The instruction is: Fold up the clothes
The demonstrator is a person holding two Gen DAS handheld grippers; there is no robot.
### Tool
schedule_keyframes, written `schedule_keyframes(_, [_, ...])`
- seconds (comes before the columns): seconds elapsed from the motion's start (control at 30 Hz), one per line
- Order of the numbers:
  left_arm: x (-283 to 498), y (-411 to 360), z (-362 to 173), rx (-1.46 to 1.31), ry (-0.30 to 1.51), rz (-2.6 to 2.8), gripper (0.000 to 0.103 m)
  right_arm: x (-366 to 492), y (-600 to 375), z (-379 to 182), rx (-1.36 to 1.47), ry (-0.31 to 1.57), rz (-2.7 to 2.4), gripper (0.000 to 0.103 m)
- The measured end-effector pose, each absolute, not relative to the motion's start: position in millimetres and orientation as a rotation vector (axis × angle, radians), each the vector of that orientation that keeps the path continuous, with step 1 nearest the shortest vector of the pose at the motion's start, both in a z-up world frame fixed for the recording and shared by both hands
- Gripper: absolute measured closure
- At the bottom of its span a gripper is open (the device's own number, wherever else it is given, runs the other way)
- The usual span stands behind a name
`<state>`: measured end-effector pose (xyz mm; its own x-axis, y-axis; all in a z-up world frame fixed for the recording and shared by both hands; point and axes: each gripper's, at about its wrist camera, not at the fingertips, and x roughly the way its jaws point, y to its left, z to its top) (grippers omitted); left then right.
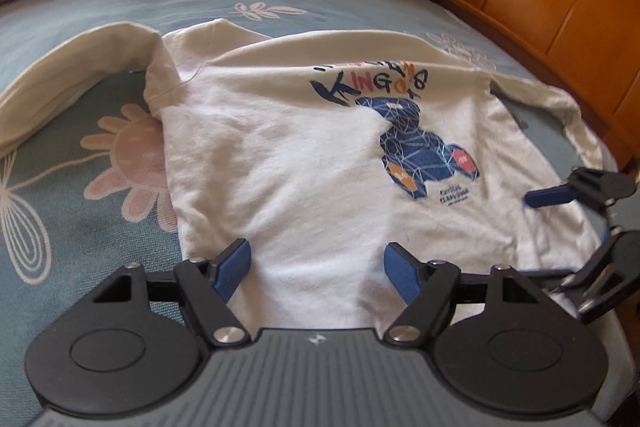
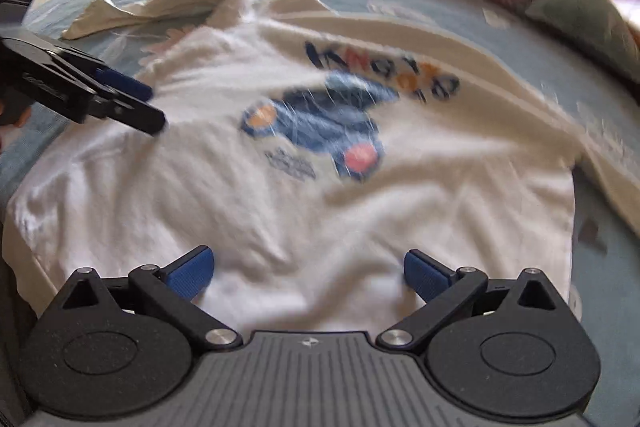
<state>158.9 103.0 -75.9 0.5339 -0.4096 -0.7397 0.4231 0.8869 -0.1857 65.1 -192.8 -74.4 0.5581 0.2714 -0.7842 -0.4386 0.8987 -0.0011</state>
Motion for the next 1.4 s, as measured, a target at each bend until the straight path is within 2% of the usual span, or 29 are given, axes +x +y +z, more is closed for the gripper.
schedule_keyframes(0.17, [155.0,88.1,-77.8,0.120,0.870,-0.512,0.015,23.2,-241.6,-74.9,-0.137,0.911,0.386,0.000])
schedule_keyframes(0.3, [147.9,77.5,-68.0,0.145,0.885,-0.464,0.015,15.9,-255.0,-74.0,-0.090,0.903,0.365,0.000])
schedule_keyframes(0.47, [100.6,64.7,-46.8,0.161,0.807,-0.581,0.015,15.2,-247.1,-78.8,-0.101,0.867,0.321,0.000])
schedule_keyframes(0.63, [80.3,53.0,-68.7,0.242,0.887,-0.596,0.015,10.9,-250.4,-81.3,-0.087,0.825,0.317,0.000])
schedule_keyframes(0.77, [65.1,75.0,-68.7,0.107,0.925,-0.576,0.010,6.3,-253.1,-81.8,-0.084,0.810,0.321,0.000])
schedule_keyframes(0.87, [53.0,82.7,-65.7,0.106,0.964,-0.565,0.010,3.1,-254.1,-83.1,-0.080,0.792,0.323,0.000])
schedule_keyframes(1.07, [54.9,67.7,-53.8,0.140,0.917,-0.513,0.008,1.3,-252.1,-84.5,-0.077,0.778,0.305,0.000])
schedule_keyframes(1.4, [39.9,66.3,-73.5,0.143,0.945,-0.448,0.004,-5.8,-260.4,-80.2,-0.093,0.806,0.325,0.000])
